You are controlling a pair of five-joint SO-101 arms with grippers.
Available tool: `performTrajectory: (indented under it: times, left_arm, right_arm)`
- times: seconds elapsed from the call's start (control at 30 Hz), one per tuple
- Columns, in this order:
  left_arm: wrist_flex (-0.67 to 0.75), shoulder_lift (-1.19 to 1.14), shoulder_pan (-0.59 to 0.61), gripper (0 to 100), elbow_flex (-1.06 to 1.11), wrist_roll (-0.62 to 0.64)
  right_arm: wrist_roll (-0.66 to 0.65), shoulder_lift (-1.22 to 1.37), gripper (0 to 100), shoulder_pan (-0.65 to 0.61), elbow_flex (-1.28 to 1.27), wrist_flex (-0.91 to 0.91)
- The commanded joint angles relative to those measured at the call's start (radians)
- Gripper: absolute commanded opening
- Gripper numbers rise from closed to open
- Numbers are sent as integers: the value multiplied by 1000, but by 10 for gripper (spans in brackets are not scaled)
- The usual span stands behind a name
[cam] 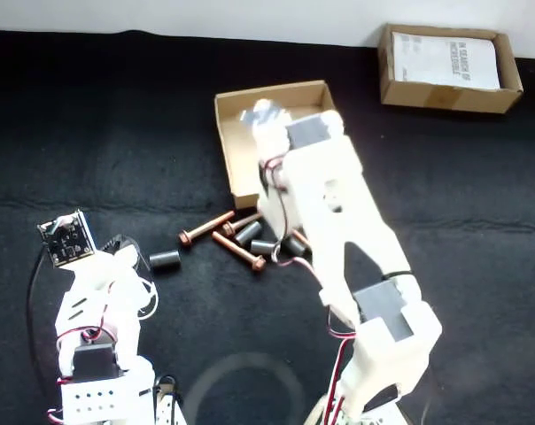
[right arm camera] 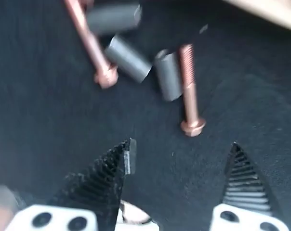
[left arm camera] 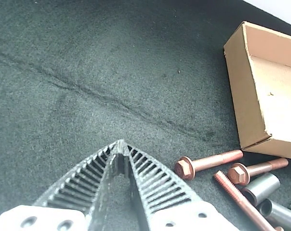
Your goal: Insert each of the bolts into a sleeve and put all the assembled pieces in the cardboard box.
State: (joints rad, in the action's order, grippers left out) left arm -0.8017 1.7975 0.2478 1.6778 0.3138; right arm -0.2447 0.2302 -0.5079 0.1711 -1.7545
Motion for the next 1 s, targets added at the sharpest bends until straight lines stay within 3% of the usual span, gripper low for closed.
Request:
performTrajectory:
  times: [0.0,0.27,0.97]
  left_arm:
    - [9,5,7,11,18,-3]
    - [9,5,7,11,18,-3]
    - [9,5,7,11,18,-3]
  right_arm:
    - [-170,-59,274,-5,-128,33]
    - [-368,-51,274,7,-185,194]
    - [-361,133,274,-45,-177,372]
